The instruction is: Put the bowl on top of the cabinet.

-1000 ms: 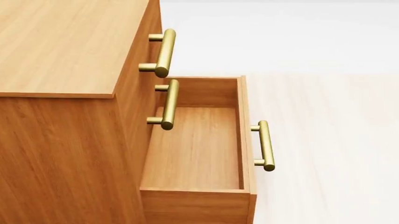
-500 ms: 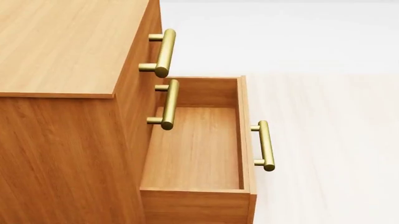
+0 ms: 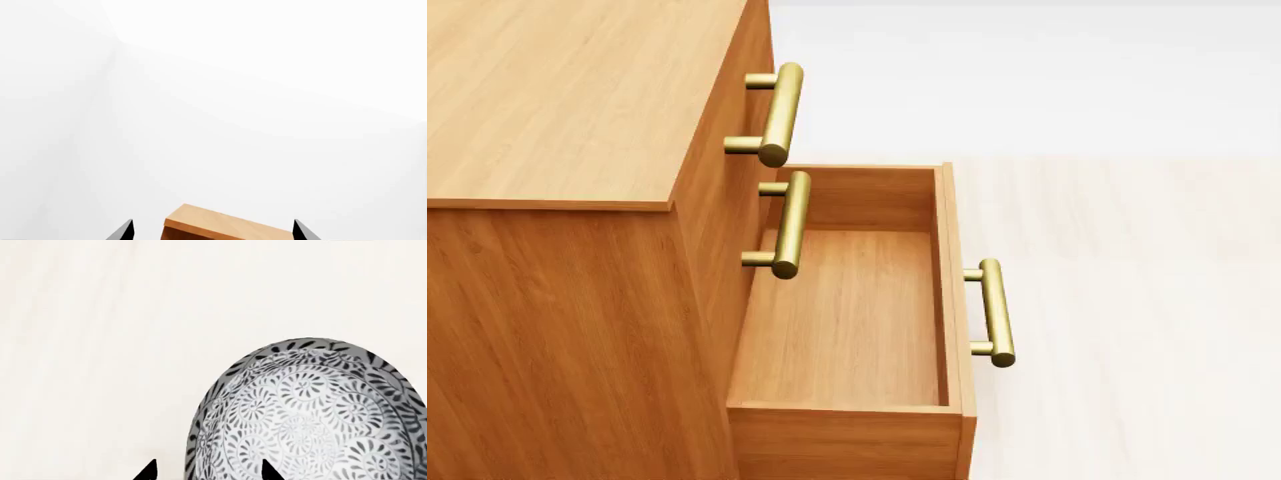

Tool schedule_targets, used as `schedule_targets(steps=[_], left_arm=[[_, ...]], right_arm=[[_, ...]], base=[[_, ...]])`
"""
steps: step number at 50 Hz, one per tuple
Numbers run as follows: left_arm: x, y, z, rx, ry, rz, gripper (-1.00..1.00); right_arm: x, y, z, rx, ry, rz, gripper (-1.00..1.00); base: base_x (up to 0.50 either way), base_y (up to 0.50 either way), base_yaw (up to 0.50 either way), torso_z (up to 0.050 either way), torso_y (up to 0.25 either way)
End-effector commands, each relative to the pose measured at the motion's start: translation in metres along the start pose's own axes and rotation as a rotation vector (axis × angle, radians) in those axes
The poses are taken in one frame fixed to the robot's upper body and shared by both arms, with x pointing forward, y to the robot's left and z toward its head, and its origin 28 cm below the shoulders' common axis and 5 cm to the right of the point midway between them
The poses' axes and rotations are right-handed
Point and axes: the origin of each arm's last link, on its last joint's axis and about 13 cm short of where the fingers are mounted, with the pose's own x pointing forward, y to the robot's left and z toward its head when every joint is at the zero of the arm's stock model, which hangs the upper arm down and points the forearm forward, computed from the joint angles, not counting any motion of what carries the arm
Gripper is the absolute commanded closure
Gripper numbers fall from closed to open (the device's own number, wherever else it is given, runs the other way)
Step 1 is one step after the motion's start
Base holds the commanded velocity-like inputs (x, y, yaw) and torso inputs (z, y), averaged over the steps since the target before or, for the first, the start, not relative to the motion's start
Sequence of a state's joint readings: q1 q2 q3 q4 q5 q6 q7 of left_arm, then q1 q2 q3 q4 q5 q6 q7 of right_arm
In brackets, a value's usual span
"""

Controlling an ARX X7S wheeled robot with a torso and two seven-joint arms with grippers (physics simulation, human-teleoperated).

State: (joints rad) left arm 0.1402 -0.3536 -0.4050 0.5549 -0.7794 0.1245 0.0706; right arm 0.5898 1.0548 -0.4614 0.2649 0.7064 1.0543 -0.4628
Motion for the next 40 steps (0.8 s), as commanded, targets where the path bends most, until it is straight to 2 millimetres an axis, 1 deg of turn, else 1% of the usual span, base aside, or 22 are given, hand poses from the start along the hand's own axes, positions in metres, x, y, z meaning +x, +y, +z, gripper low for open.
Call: schedule_targets(steps=[1,11,20,26,27,28,38,40], left_arm=[[0.000,0.000,0.000,0.000,0.000,0.000,-1.00],[0.000,0.000,0.000,-0.001,-0.001,0.003,-1.00],[0.000,0.001,0.000,-0.004,-0.002,0.002,-1.00],[0.000,0.001,0.000,-0.005,-0.003,0.002,-1.00],[0.000,0.001,0.000,-0.005,-0.003,0.002,-1.00],[0.000,0.001,-0.001,-0.006,-0.002,0.001,-1.00],[0.000,0.000,-0.001,-0.008,0.001,-0.007,-1.00],[0.000,0.000,-0.001,-0.008,0.000,-0.008,-1.00]], right_arm=[[0.008,0.006,-0.006,-0.029,0.015,0.004,1.00],[0.000,0.003,-0.002,-0.027,-0.024,-0.020,1.00],[-0.018,-0.001,0.008,-0.026,-0.065,-0.036,1.00],[-0.038,-0.003,0.022,-0.052,-0.123,-0.061,1.00],[-0.038,-0.003,0.022,-0.052,-0.123,-0.061,1.00],[-0.047,-0.003,0.028,-0.073,-0.153,-0.074,1.00],[-0.079,-0.003,0.051,-0.135,-0.226,-0.099,1.00],[-0.087,-0.002,0.060,-0.164,-0.244,-0.096,1.00]], base=[[0.00,0.00,0.00,0.000,0.000],[0.00,0.00,0.00,0.000,0.000],[0.00,0.00,0.00,0.000,0.000],[0.00,0.00,0.00,0.000,0.000],[0.00,0.00,0.00,0.000,0.000],[0.00,0.00,0.00,0.000,0.000],[0.00,0.00,0.00,0.000,0.000],[0.00,0.00,0.00,0.000,0.000]])
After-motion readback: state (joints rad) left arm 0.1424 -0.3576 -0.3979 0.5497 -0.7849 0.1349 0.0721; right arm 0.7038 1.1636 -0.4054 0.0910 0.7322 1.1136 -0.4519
